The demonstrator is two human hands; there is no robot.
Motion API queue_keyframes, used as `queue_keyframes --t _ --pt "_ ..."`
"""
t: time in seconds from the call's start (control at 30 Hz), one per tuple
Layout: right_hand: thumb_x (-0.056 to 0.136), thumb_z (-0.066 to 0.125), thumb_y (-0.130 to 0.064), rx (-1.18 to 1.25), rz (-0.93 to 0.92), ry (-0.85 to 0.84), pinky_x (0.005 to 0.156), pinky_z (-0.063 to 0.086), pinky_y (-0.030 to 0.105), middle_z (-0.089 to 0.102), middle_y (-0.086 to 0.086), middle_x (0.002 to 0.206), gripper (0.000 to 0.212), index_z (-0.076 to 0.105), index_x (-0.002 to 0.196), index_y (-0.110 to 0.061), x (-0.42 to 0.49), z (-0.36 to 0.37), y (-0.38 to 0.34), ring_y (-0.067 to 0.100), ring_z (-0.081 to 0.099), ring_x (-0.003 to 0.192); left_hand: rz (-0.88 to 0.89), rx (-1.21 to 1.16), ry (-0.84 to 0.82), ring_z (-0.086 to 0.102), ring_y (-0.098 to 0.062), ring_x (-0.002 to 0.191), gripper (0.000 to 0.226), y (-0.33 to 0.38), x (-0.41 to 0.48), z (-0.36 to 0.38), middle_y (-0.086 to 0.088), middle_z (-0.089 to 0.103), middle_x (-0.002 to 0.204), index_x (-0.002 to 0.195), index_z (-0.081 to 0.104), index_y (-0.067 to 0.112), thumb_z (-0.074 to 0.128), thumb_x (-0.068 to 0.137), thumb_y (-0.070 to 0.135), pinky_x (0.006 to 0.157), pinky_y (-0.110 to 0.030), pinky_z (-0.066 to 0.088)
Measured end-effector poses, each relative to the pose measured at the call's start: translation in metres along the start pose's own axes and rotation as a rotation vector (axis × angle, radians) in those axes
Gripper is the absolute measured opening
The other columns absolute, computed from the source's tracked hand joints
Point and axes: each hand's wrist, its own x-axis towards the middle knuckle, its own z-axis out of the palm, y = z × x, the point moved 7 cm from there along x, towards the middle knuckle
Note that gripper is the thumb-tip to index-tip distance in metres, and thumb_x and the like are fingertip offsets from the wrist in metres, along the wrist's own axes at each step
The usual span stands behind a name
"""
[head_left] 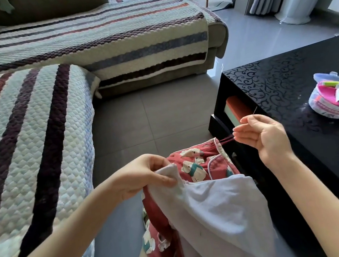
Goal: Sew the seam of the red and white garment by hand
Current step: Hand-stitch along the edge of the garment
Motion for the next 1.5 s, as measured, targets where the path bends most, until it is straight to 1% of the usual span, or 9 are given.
queue_keyframes --t 0.17,0.3,0.43,0.53,0.67,0.73,0.8,1.3,1.5 --pt "0.100 0.041 -0.008 0.402 0.212 0.085 0.065 0.060 0.030 0.071 0.008 0.066 0.023 0.056 0.083 -0.007 0.020 -0.020 0.032 0.018 0.072 0.065 -0.007 -0.094 0.092 0.059 -0.011 0.055 0.014 -0.008 -0.022 -0.009 -0.004 0.064 0.063 0.064 0.070 0.015 0.080 0.055 0.010 0.047 -0.019 0.046" --pt "0.091 0.048 0.000 0.732 0.398 0.210 0.038 0.039 0.014 0.052 -0.002 0.049 0.015 0.052 0.080 -0.008 0.055 -0.052 0.069 0.007 0.047 0.036 -0.009 -0.062 0.105 0.057 -0.011 0.049 0.019 -0.005 -0.038 -0.012 -0.004 0.062 0.059 0.063 0.071 0.013 0.084 0.053 0.023 0.043 -0.019 0.043" --pt "0.101 0.036 -0.012 0.178 0.282 0.393 0.033 0.017 0.012 0.029 -0.002 0.055 0.025 0.051 0.081 -0.015 0.069 -0.077 0.065 0.004 0.023 0.030 0.008 -0.091 0.071 0.059 -0.011 0.050 0.013 0.003 -0.048 -0.005 -0.007 0.064 0.060 0.065 0.073 0.009 0.080 0.055 0.006 0.043 -0.018 0.047" --pt "0.097 0.048 -0.012 -0.302 0.005 0.090 0.035 0.020 0.012 0.035 -0.008 0.057 0.020 0.061 0.084 -0.018 0.037 -0.011 0.020 0.000 0.029 0.033 0.031 -0.098 0.057 0.060 -0.008 0.053 0.016 0.012 -0.051 0.002 -0.004 0.066 0.061 0.065 0.075 0.010 0.077 0.053 0.001 0.047 -0.016 0.047" --pt "0.087 0.063 -0.018 -0.461 -0.118 -0.598 0.056 0.045 0.015 0.070 -0.006 0.069 0.014 0.071 0.095 -0.010 -0.050 0.091 0.004 0.004 0.063 0.062 0.061 -0.140 0.025 0.059 -0.004 0.052 0.018 0.024 -0.050 0.012 0.000 0.065 0.058 0.062 0.075 0.011 0.069 0.057 -0.005 0.048 -0.013 0.045" --pt "0.084 0.066 -0.022 -0.559 -0.127 -0.817 0.068 0.047 0.027 0.071 -0.005 0.077 0.012 0.075 0.092 -0.021 -0.080 0.111 0.008 0.019 0.062 0.072 0.071 -0.140 0.009 0.059 -0.004 0.052 0.019 0.027 -0.051 0.015 0.001 0.064 0.058 0.063 0.075 0.011 0.068 0.058 -0.005 0.049 -0.013 0.045" --pt "0.086 0.068 -0.013 -0.573 -0.137 -0.952 0.067 0.041 0.018 0.063 -0.018 0.068 0.010 0.074 0.089 -0.022 -0.094 0.118 0.010 0.007 0.055 0.070 0.072 -0.140 -0.002 0.059 -0.003 0.052 0.020 0.028 -0.052 0.016 0.002 0.064 0.058 0.065 0.076 0.012 0.067 0.059 -0.005 0.049 -0.013 0.045" --pt "0.081 0.069 -0.005 -0.608 -0.150 -0.936 0.066 0.043 0.008 0.067 -0.006 0.063 0.014 0.071 0.071 -0.014 -0.083 0.096 -0.009 -0.006 0.059 0.066 0.044 -0.144 -0.029 0.063 -0.008 0.053 0.041 0.027 -0.055 0.018 -0.002 0.067 0.061 0.067 0.076 0.011 0.093 0.037 0.033 0.050 -0.016 0.049" --pt "0.076 0.070 -0.032 -0.652 -0.222 -0.861 0.066 0.043 0.037 0.065 0.017 0.071 0.005 0.074 0.076 -0.030 -0.070 0.086 -0.026 0.017 0.054 0.066 0.044 -0.120 0.015 0.062 -0.008 0.052 0.019 0.028 -0.058 0.021 -0.003 0.066 0.059 0.062 0.075 0.012 0.083 0.049 0.024 0.049 -0.016 0.048"
